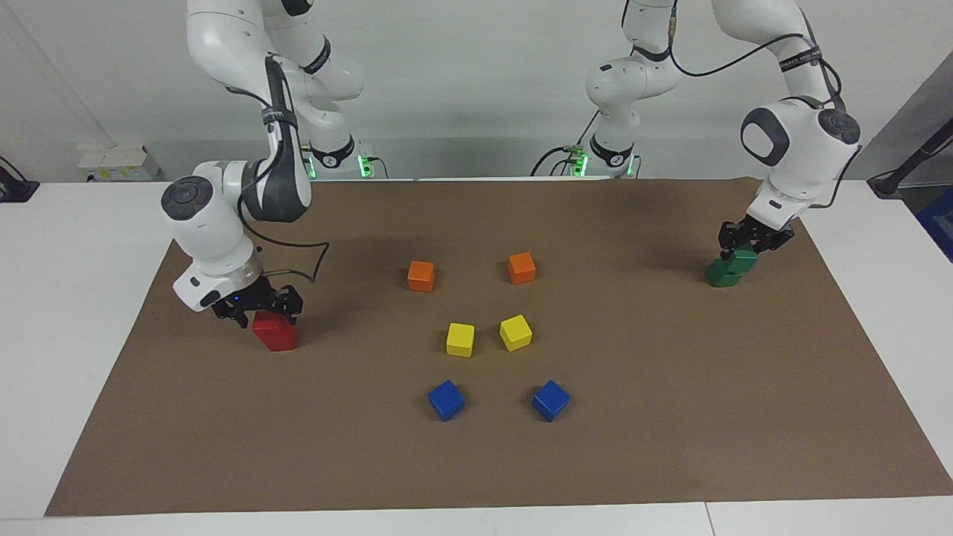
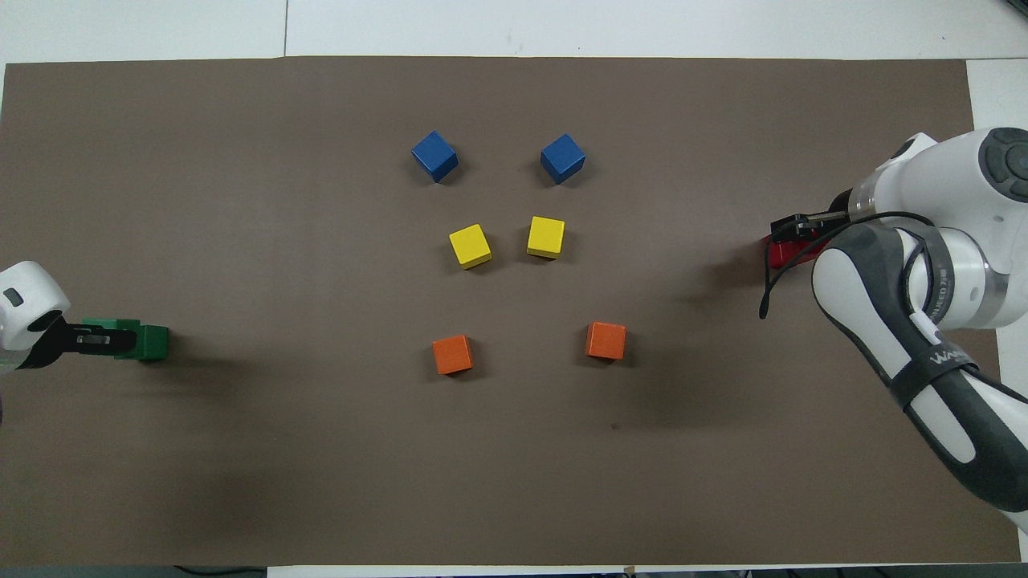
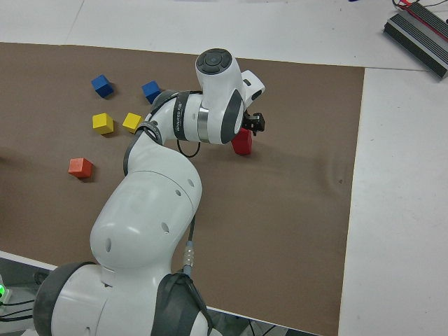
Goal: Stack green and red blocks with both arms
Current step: 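Open the right gripper and withdraw while the left gripper releases green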
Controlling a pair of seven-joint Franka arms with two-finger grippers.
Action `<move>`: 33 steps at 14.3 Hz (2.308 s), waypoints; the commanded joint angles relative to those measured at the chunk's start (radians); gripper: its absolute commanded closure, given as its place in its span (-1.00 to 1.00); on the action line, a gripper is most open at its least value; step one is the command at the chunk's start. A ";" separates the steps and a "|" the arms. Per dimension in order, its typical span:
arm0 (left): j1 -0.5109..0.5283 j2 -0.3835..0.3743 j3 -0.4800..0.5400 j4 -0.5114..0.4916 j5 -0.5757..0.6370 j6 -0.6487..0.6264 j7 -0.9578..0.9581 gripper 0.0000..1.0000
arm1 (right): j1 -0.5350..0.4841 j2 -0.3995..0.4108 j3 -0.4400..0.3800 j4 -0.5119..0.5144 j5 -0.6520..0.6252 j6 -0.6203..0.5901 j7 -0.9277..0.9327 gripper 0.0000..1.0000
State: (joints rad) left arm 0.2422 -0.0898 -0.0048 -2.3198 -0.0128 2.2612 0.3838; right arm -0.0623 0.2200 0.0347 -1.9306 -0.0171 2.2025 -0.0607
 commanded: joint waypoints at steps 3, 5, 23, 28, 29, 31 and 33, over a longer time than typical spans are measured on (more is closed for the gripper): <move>0.019 -0.008 -0.007 -0.023 0.011 0.027 -0.014 1.00 | 0.035 -0.146 0.016 0.087 -0.003 -0.203 0.016 -1.00; 0.019 -0.007 -0.007 -0.024 0.011 0.032 -0.038 1.00 | 0.035 -0.224 0.016 0.090 0.000 -0.297 0.015 -1.00; 0.022 0.047 -0.007 -0.013 0.011 0.020 -0.017 -1.00 | 0.036 -0.249 0.016 0.306 0.005 -0.678 0.039 -1.00; 0.005 0.039 -0.009 0.109 0.011 -0.155 -0.022 -1.00 | 0.021 -0.251 0.013 0.305 0.000 -0.682 0.042 -1.00; 0.003 0.035 -0.009 0.143 0.011 -0.201 -0.019 -1.00 | 0.021 -0.251 0.014 0.303 -0.001 -0.676 0.042 -1.00; 0.003 0.015 -0.015 0.213 0.011 -0.288 -0.022 -1.00 | 0.022 -0.249 0.014 0.305 -0.001 -0.675 0.048 -1.00; -0.007 -0.033 -0.021 0.252 0.013 -0.350 -0.031 -1.00 | 0.022 -0.251 0.013 0.305 -0.001 -0.675 0.050 -1.00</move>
State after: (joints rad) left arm 0.2512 -0.0734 -0.0255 -2.1047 -0.0128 1.9856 0.3570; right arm -0.0326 -0.0441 0.0412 -1.6499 -0.0160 1.5396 -0.0394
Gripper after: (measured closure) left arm 0.000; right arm 0.000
